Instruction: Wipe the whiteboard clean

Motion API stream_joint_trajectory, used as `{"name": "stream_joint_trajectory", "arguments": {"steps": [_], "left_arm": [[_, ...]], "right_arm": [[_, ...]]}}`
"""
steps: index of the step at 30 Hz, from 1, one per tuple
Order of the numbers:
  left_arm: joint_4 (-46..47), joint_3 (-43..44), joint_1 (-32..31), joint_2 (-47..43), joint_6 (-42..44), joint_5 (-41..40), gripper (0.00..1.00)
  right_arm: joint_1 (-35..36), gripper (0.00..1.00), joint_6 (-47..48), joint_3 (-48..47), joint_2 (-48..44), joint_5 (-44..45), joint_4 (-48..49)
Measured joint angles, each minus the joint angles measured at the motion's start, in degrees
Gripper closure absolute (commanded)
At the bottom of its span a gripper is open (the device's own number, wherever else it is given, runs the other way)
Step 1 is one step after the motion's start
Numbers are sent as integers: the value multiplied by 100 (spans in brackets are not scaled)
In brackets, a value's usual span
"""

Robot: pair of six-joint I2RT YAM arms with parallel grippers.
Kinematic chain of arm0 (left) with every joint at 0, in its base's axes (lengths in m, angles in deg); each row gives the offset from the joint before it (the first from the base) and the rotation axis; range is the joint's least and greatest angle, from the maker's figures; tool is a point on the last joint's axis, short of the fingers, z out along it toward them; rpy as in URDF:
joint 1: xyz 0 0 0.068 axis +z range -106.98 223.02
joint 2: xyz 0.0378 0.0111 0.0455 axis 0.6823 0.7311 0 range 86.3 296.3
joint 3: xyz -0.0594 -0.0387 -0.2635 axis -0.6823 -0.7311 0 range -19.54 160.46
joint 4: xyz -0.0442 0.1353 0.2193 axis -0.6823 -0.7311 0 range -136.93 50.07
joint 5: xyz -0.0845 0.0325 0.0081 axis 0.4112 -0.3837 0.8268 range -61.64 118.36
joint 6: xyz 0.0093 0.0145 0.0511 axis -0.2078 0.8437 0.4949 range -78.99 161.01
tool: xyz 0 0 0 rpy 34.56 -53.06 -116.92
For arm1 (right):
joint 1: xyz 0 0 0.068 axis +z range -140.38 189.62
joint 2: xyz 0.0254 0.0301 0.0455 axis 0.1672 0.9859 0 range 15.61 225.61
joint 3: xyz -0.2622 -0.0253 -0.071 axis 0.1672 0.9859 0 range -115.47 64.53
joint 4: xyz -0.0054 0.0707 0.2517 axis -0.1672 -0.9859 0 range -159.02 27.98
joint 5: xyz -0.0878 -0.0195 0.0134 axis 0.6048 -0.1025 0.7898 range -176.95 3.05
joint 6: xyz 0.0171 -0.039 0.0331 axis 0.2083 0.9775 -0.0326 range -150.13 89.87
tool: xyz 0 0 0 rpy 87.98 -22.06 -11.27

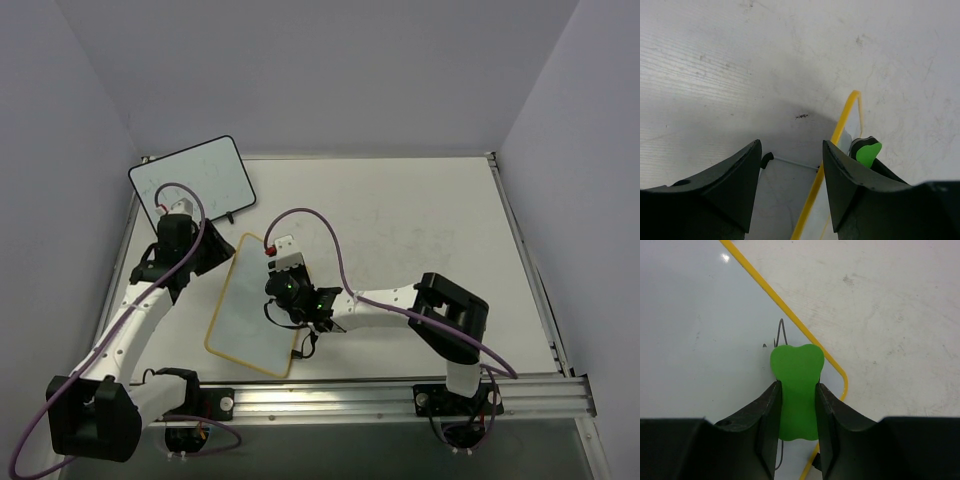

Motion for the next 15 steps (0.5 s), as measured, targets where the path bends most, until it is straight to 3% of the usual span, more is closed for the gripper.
{"name": "stream_joint_trajectory", "arguments": {"steps": [15], "left_arm": [[-33, 404, -7, 334, 33, 234, 41]], "right_arm": [[-201, 100, -76, -37, -297, -501, -452]]}}
